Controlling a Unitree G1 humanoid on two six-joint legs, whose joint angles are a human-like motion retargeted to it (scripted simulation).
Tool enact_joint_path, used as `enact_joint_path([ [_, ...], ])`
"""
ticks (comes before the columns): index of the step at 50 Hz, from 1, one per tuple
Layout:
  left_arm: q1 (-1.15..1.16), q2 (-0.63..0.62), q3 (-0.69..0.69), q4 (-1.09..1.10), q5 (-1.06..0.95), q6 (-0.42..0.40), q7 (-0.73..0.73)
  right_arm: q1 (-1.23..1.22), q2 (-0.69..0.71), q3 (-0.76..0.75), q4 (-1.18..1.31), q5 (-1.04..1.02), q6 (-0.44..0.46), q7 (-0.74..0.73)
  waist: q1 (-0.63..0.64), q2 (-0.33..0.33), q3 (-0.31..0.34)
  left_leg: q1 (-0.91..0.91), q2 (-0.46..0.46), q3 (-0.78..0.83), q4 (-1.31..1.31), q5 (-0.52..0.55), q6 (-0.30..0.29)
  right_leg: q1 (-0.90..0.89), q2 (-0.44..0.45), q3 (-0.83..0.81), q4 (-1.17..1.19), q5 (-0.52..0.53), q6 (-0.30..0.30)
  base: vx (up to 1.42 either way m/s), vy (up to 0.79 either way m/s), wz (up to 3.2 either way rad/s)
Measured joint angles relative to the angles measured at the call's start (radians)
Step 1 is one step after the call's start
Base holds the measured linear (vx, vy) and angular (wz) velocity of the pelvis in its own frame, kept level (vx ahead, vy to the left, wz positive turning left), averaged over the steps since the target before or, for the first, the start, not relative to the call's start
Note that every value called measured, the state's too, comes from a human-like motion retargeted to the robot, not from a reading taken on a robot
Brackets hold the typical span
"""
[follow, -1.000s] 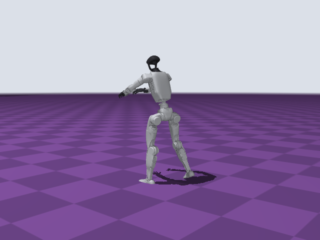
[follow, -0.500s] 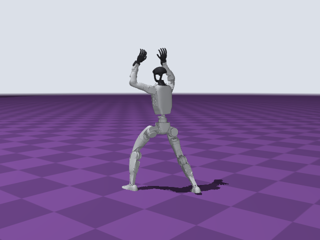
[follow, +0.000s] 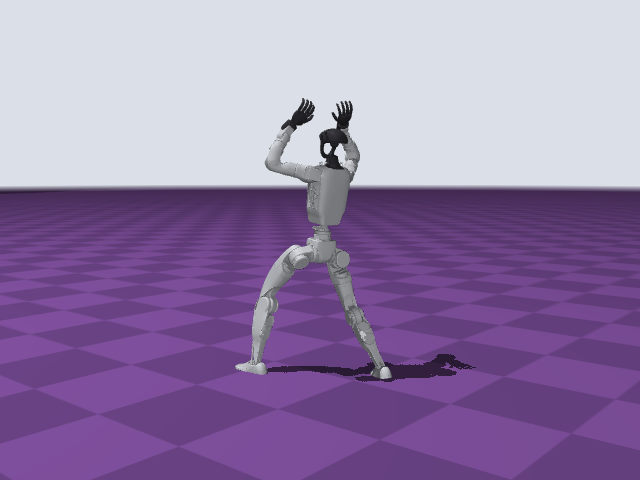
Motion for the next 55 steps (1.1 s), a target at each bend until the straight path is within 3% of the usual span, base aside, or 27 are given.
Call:
enact_joint_path([
  [14, 0.164, -0.051, 0.14, -0.069, -0.013, -0.025, -0.003, 0.167, -0.012, -0.124, -0.104, 0.004, -0.037, 0.024, 0.02, 0.025, 0.067, -0.125, 0.044, -0.028, 0.369, -0.2, 0.0, 0.035, -0.033, 0.032, 0.034, -0.054, 0.005, 0.1, 0.09, -0.11],
  [20, 0.09, 0.022, 0.097, -0.089, -0.008, -0.051, -0.027, 0.129, -0.015, -0.101, -0.093, -0.01, -0.027, 0.075, 0.073, -0.022, 0.025, -0.15, 0.055, 0.043, 0.462, -0.297, 0.0, 0.032, -0.103, 0.053, -0.073, 0.042, 0.03, 0.33, 0.26, -0.47],
  [25, -0.168, 0.117, -0.133, 0.03, -0.034, -0.069, -0.026, -0.068, 0.0, 0.084, 0.003, 0.078, -0.028, 0.11, 0.165, -0.034, -0.017, -0.008, 0.053, 0.17, 0.298, -0.3, 0.01, -0.067, -0.139, 0.141, -0.074, 0.357, 0.019, 0.36, 0.34, -0.7],
  [28, -0.556, 0.056, -0.529, 0.279, -0.074, -0.075, -0.003, -0.34, 0.087, 0.38, 0.266, 0.18, -0.024, 0.067, 0.174, -0.032, -0.005, 0.134, -0.033, 0.235, 0.046, -0.22, 0.037, -0.177, -0.16, 0.174, 0.04, 0.572, 0.021, 0.25, 0.4, 0.09],
  [30, -0.809, -0.03, -0.814, 0.498, -0.125, -0.075, 0.011, -0.484, 0.176, 0.557, 0.494, 0.274, -0.031, 0.014, 0.147, -0.02, 0.002, 0.228, -0.085, 0.244, -0.154, -0.141, 0.042, -0.259, -0.142, 0.184, 0.142, 0.635, 0.011, 0.2, 0.34, 0.61],
  [32, -1.005, -0.148, -1.062, 0.762, -0.205, -0.091, 0.012, -0.585, 0.278, 0.698, 0.754, 0.392, -0.073, -0.04, 0.096, 0.005, 0.004, 0.297, -0.106, 0.224, -0.332, -0.063, 0.034, -0.342, -0.084, 0.181, 0.24, 0.615, -0.007, 0.17, 0.27, 0.9],
  [34, -1.1, -0.272, -1.212, 1.034, -0.284, -0.123, -0.031, -0.637, 0.378, 0.806, 1.006, 0.508, -0.146, -0.044, 0.047, 0.036, -0.001, 0.341, -0.107, 0.194, -0.463, -0.005, 0.02, -0.419, -0.015, 0.162, 0.305, 0.575, -0.019, 0.16, 0.22, 1.01],
  [38, -1.035, -0.475, -1.239, 1.486, -0.33, -0.189, -0.212, -0.558, 0.533, 0.847, 1.389, 0.662, -0.317, 0.173, -0.013, 0.082, -0.058, 0.374, -0.111, 0.14, -0.608, 0.048, 0.001, -0.548, 0.081, 0.094, 0.289, 0.51, -0.029, 0.16, 0.16, 0.89],
  [42, -0.948, -0.482, -1.239, 1.56, -0.35, -0.241, -0.268, -0.492, 0.61, 0.847, 1.522, 0.74, -0.375, 0.309, -0.064, 0.079, -0.085, 0.372, -0.157, 0.109, -0.634, 0.031, 0.0, -0.605, 0.127, 0.057, 0.019, 0.46, -0.021, 0.19, 0.08, 0.64],
  [47, -0.927, -0.491, -1.239, 1.492, -0.197, -0.241, -0.207, -0.47, 0.595, 0.847, 1.463, 0.671, -0.352, 0.182, -0.118, -0.008, -0.053, 0.426, -0.258, 0.06, -0.634, -0.02, 0.001, -0.532, 0.141, 0.149, -0.377, 0.57, 0.073, 0.27, -0.03, 0.71],
  [53, -0.921, -0.448, -1.239, 1.471, -0.137, -0.191, -0.074, -0.482, 0.549, 0.847, 1.406, 0.526, -0.262, -0.028, -0.126, -0.001, -0.039, 0.47, -0.266, 0.027, -0.574, -0.083, 0.031, -0.462, 0.123, 0.117, -0.337, 0.546, 0.076, 0.29, -0.04, 0.37],
  [55, -0.907, -0.425, -1.239, 1.461, -0.167, -0.178, -0.02, -0.476, 0.54, 0.847, 1.394, 0.516, -0.229, -0.093, -0.124, 0.012, -0.058, 0.504, -0.26, 0.014, -0.613, -0.063, 0.009, -0.428, 0.132, 0.108, -0.371, 0.56, 0.087, 0.28, -0.1, 0.17],
])
